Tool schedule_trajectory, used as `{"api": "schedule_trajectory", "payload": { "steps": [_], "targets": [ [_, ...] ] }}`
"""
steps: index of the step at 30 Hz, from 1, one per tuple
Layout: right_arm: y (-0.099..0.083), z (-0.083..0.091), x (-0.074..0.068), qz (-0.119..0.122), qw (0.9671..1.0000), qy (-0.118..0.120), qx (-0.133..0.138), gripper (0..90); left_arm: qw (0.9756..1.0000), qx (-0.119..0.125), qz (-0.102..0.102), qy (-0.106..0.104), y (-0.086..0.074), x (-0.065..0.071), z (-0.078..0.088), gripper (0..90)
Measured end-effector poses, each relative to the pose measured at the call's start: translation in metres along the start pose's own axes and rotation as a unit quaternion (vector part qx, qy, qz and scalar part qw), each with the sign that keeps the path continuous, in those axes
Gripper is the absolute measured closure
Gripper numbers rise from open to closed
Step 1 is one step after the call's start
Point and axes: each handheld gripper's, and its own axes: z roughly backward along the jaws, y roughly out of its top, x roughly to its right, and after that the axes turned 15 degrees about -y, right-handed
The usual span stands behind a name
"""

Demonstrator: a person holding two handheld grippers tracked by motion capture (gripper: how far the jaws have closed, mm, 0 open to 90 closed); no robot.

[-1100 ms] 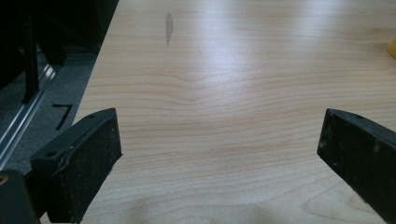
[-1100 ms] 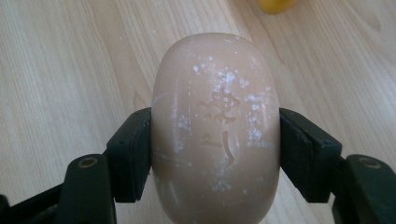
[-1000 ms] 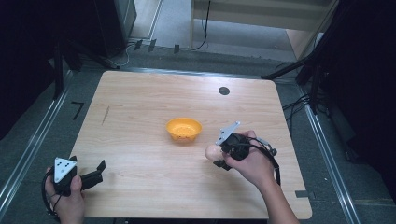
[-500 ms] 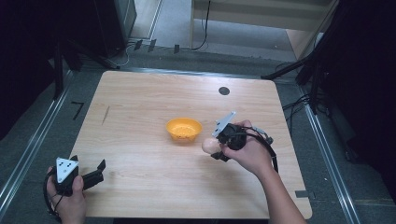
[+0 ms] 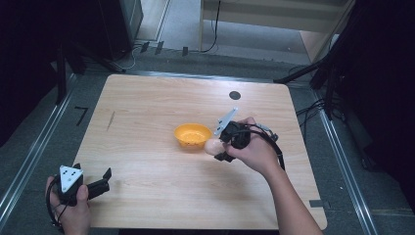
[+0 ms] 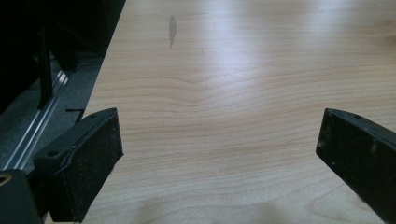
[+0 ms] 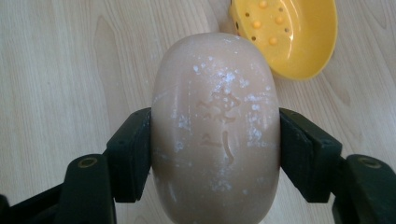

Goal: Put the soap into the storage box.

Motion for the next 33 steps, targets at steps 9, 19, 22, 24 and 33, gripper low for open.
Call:
{"api": "schedule_trajectory", "payload": {
  "steps": [9, 19, 22, 24, 33],
  "targets": [
    [0.019, -0.006, 0.004, 0.02, 0.9998, 0.005, -0.007, 33.6, 1.0, -0.002, -0.001, 0.0, 0.0, 0.0, 0.0, 0.0],
    [0.036, -0.012, 0.016, 0.032, 0.9995, 0.006, -0.005, 33.6, 1.0, -0.004, -0.002, 0.001, 0.0, 0.0, 0.0, 0.0],
    [0.039, -0.014, 0.017, 0.029, 0.9995, 0.015, -0.001, 33.6, 1.0, -0.004, -0.002, 0.001, 0.0, 0.0, 0.0, 0.0],
    [0.041, -0.017, 0.019, 0.031, 0.9994, 0.016, 0.0, 33.6, 1.0, -0.004, -0.001, 0.001, 0.0, 0.0, -0.001, 0.0],
    [0.058, -0.028, 0.023, 0.051, 0.9986, 0.016, -0.005, 33.6, 1.0, -0.005, 0.0, 0.001, 0.0, 0.0, -0.001, 0.0]
  ]
}}
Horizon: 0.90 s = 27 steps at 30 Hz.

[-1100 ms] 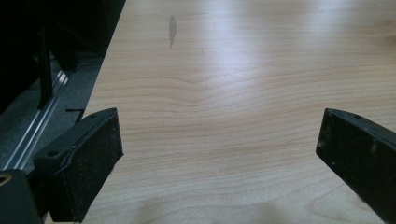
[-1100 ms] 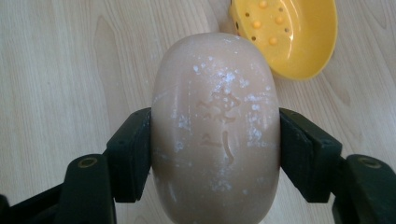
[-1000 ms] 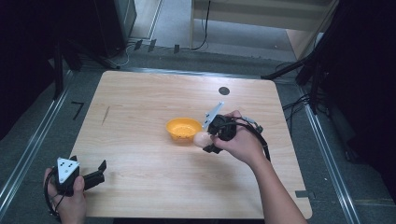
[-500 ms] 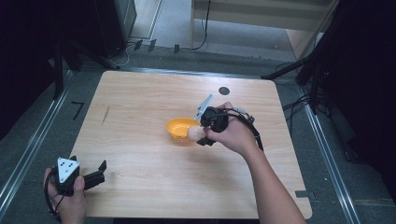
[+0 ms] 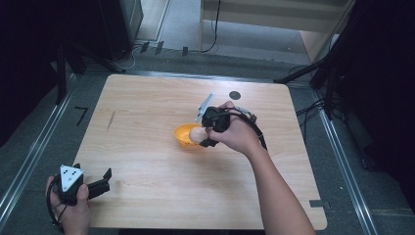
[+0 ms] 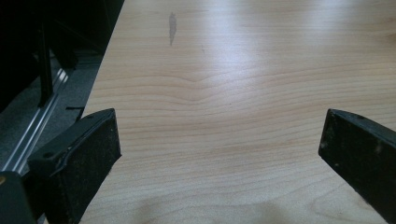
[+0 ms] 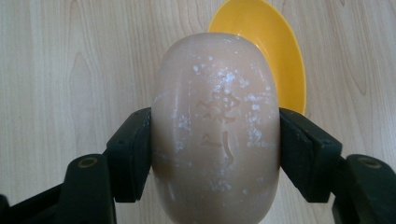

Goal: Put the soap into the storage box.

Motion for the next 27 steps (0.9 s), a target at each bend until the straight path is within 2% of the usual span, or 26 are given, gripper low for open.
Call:
{"api": "schedule_trajectory", "payload": {
  "steps": [7, 14, 17, 27],
  "targets": [
    [0.01, -0.014, 0.004, 0.013, 0.9999, 0.002, -0.003, 33.6, 1.0, 0.001, 0.002, -0.001, 0.0, -0.001, 0.0, 0.0],
    [0.019, -0.033, 0.009, 0.022, 0.9997, -0.007, -0.006, 33.6, 1.0, 0.003, 0.008, -0.002, 0.0, -0.002, 0.001, 0.0],
    [0.022, -0.039, 0.011, 0.022, 0.9997, 0.0, -0.01, 33.6, 1.0, 0.003, 0.009, -0.001, 0.0, -0.002, 0.001, 0.0],
    [0.028, -0.046, 0.016, 0.025, 0.9994, 0.007, -0.021, 33.5, 0.9999, 0.003, 0.012, -0.003, 0.0, -0.003, 0.0, 0.0]
  ]
}}
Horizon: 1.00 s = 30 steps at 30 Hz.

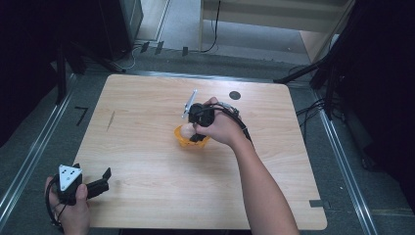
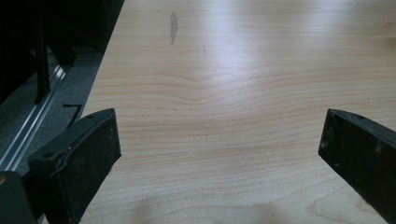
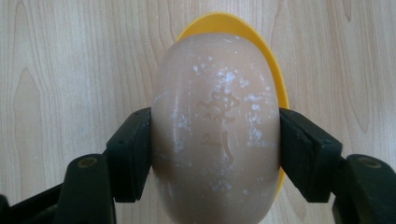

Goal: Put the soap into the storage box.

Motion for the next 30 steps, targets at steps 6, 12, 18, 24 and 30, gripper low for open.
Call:
{"api": "schedule_trajectory", "payload": {
  "steps": [6, 12, 18, 24, 30],
  "targets": [
    [0.0, -0.004, 0.002, -0.005, 0.9999, 0.0, -0.01, 33.5, 1.0, 0.002, -0.001, 0.0, 0.0, 0.0, 0.0, 0.0],
    [-0.003, -0.01, 0.005, -0.01, 0.9998, -0.001, -0.016, 33.4, 1.0, 0.0, 0.0, -0.001, 0.0, 0.0, 0.0, 0.0],
    [-0.002, -0.013, 0.005, -0.007, 0.9998, -0.002, -0.018, 33.4, 1.0, 0.002, -0.001, 0.001, 0.0, 0.0, 0.0, 0.0],
    [-0.002, -0.013, 0.005, -0.012, 0.9997, 0.002, -0.02, 33.3, 1.0, 0.004, 0.001, 0.001, 0.0, 0.0, 0.0, 0.0],
    [-0.004, -0.011, 0.007, -0.018, 0.9997, 0.006, -0.017, 31.7, 1.0, 0.005, 0.001, -0.002, 0.0, 0.0, 0.0, 0.0]
  ]
}}
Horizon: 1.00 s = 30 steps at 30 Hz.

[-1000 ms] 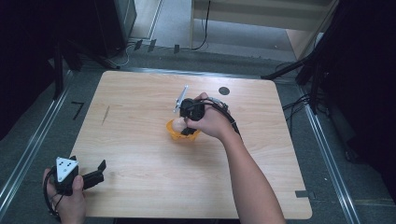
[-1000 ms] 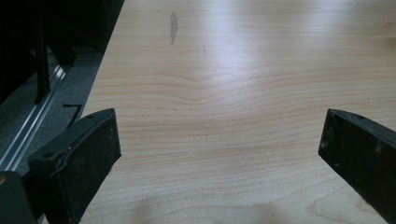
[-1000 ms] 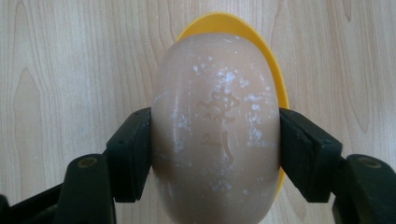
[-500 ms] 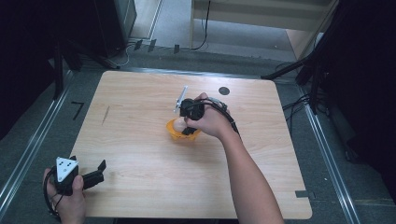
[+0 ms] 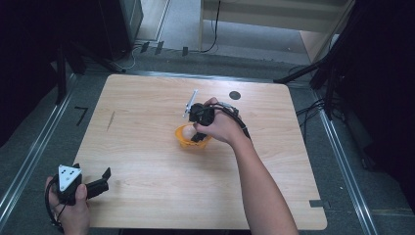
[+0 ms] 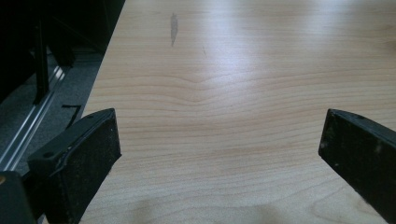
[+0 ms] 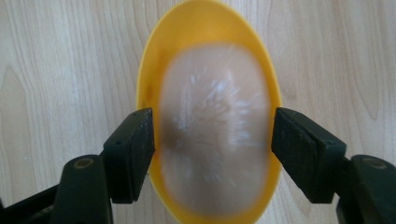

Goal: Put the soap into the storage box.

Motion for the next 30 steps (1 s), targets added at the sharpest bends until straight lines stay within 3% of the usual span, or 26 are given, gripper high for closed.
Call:
{"api": "schedule_trajectory", "payload": {
  "steps": [17, 22, 30],
  "targets": [
    [-0.013, 0.019, 0.002, -0.031, 0.9991, -0.013, 0.024, 28.8, 1.0, -0.001, -0.001, 0.002, 0.0, 0.0, 0.0, 0.0],
    [-0.028, 0.024, -0.002, -0.056, 0.9979, -0.019, 0.026, 21.1, 1.0, -0.003, -0.005, 0.003, 0.0, 0.001, 0.0, 0.0],
    [-0.046, 0.029, -0.01, -0.074, 0.9963, -0.035, 0.028, 14.2, 1.0, -0.005, -0.007, 0.004, 0.0, 0.001, -0.001, 0.0]
  ]
}}
